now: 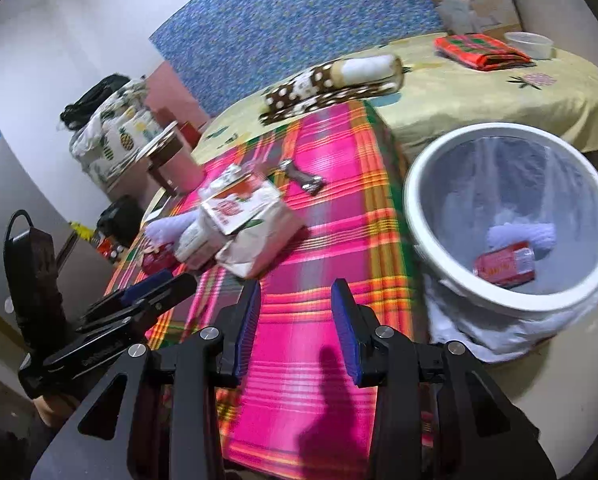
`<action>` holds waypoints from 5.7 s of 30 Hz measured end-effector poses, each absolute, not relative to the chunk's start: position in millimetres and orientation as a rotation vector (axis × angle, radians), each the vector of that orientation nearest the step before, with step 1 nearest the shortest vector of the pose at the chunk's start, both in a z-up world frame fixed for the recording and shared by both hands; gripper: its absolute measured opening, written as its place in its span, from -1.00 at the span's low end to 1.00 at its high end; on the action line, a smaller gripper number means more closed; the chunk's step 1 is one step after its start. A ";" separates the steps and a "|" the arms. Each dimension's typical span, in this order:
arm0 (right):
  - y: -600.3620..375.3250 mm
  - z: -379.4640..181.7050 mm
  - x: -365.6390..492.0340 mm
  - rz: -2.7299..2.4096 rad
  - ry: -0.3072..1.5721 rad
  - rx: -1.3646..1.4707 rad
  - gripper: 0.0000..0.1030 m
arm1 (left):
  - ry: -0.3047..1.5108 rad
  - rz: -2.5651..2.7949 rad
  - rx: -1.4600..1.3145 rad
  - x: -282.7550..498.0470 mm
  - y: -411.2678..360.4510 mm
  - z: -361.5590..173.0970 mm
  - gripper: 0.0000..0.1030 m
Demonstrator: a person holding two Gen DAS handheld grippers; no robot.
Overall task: Collect trash
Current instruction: 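Grasp the white foam mesh with the left tool while the right tool grasps the paper bag, then carry the white foam mesh and paper bag over the trash bin, then open both tools to drop the foam mesh and paper bag into the bin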
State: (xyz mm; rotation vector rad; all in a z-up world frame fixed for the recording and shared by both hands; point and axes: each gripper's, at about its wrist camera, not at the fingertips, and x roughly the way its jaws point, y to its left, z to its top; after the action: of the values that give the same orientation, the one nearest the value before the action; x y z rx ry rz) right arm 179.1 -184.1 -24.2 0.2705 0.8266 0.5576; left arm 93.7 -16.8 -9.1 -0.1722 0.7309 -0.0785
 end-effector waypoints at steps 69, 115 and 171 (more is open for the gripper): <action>-114.9 -57.1 240.2 0.557 1.047 0.455 -0.05 | 0.748 0.053 -0.260 107.3 69.9 -29.6 -0.79; -221.2 -26.5 188.0 0.471 0.844 0.459 -0.38 | 0.707 -0.223 -0.136 98.6 -50.1 8.4 -0.80; -315.4 -28.5 195.9 0.170 0.810 0.346 -0.26 | 0.812 -0.549 -0.064 167.5 -178.9 -12.2 -0.16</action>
State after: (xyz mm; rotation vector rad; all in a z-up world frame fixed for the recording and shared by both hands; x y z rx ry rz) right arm 195.9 -315.4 -28.5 0.3461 0.8105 0.1696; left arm 167.5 -178.9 -12.2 -0.0644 0.8124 -0.5488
